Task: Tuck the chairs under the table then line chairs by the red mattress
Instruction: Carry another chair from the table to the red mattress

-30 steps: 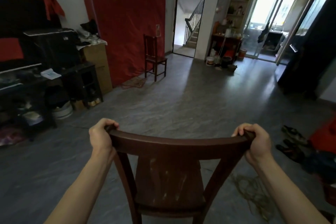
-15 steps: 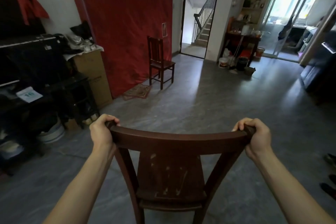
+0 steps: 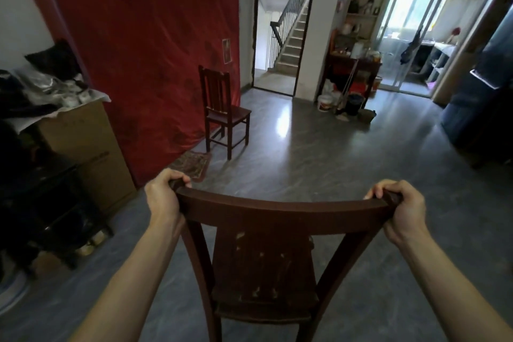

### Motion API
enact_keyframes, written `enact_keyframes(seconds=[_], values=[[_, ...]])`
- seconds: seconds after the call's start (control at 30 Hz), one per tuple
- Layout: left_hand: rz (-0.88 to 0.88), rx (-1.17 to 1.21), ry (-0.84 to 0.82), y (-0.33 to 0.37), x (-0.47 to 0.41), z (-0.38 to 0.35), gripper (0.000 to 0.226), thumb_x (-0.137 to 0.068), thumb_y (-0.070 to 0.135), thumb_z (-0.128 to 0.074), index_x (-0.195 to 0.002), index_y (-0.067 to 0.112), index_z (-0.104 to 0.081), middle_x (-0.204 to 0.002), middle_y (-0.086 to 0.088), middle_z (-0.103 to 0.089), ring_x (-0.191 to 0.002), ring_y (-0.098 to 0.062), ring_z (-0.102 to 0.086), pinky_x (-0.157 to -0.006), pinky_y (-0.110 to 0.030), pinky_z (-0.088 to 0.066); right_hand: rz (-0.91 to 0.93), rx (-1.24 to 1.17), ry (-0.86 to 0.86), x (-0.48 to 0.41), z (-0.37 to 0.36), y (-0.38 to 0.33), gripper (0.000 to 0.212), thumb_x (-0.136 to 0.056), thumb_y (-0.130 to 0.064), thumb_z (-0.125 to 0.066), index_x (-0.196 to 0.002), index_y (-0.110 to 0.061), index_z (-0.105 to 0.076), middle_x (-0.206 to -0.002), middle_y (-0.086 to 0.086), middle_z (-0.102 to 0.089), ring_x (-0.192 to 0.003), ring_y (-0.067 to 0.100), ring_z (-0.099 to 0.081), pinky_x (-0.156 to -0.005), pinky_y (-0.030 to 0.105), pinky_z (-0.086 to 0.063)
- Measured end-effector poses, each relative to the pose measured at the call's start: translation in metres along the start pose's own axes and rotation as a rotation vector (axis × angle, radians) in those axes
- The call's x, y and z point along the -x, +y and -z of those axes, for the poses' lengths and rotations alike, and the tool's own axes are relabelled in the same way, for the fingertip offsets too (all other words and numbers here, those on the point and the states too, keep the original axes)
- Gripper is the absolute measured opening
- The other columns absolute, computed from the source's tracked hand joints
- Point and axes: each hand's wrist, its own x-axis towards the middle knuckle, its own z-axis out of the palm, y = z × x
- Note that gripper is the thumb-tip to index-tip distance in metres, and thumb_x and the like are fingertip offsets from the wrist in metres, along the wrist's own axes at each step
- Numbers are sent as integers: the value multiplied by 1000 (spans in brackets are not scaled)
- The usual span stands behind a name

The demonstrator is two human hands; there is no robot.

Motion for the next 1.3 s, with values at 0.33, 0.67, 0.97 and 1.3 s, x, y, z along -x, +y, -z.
enact_keyframes(seconds=[0.33,0.67,0.97,1.3], values=[[39,-98,-24,-57,-295,-116,18,-60,16,-55,-42,19,-58,-52,2,-57,-48,-11,-52,-46,-21,-43,-46,-9,59,-278,-82,97,41,-87,-11,-27,-54,-3,-50,-53,17,-55,-49,25,-52,-48,20,-44],[95,-170,-56,-101,-568,-254,11,-54,19,-59,-45,15,-61,-52,-4,-55,-46,-18,-48,-46,-26,-43,-64,-69,154,-533,-168,147,52,-91,-10,-25,-46,-9,-51,-50,14,-55,-45,21,-53,-45,17,-43],[170,-118,-149,-153,-804,-366,16,-60,17,-58,-45,13,-60,-50,-4,-55,-45,-21,-50,-48,-27,-43,17,-17,247,-742,-241,193,54,-89,-9,-24,-44,-10,-54,-51,15,-57,-47,24,-55,-48,19,-46],[194,-108,-363,-228,-1001,-526,20,-60,14,-54,-40,17,-58,-47,-1,-53,-44,-18,-47,-51,-28,-42,83,-42,325,-945,-252,232,58,-89,-8,-20,-43,-13,-55,-50,14,-57,-46,22,-52,-48,20,-43]])
